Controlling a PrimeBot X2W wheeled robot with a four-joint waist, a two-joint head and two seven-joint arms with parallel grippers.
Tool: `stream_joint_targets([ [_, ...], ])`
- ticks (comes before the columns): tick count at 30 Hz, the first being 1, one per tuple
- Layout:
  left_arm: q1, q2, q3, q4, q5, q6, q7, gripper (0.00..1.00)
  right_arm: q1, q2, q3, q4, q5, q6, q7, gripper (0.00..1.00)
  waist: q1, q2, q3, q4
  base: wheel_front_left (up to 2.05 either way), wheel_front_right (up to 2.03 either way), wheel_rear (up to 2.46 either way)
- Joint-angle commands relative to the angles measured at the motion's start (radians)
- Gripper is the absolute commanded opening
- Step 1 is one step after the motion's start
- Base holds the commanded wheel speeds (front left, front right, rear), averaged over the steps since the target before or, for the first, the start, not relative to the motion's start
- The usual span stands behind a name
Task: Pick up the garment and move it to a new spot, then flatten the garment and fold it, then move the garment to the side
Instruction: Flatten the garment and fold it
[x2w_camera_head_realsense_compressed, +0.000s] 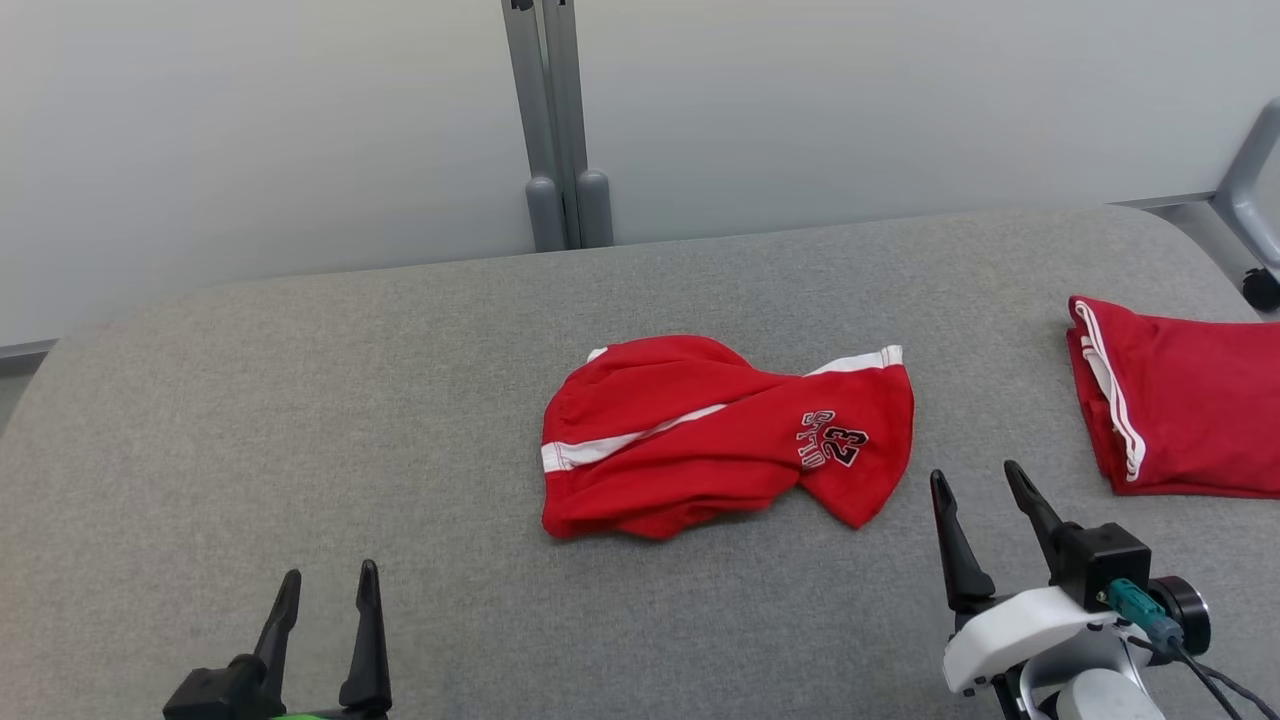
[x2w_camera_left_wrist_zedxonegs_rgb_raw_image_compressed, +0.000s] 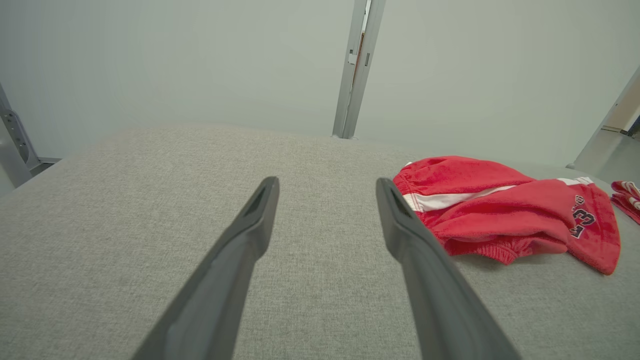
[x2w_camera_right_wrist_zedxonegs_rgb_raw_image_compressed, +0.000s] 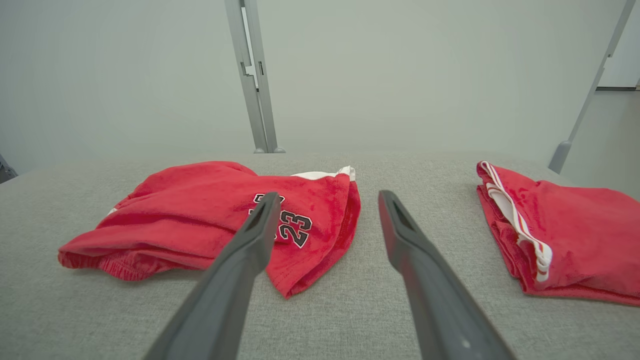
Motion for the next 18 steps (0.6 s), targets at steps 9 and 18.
stream_joint_targets([
  [9,-0.146,0.001,-0.098,0.182,0.014,-0.004,-0.001,1.00,-0.173,-0.043,0.039,0.087,0.096,-0.002,0.117,1.00,0.0000,0.0000,0.032,-0.013,0.00,0.00,0.00],
  [18,-0.426,0.002,-0.241,0.417,-0.150,0.019,0.169,1.00,-0.439,-0.016,-0.024,0.263,0.300,-0.001,0.452,1.00,0.0000,0.0000,0.109,-0.026,0.00,0.00,0.00],
])
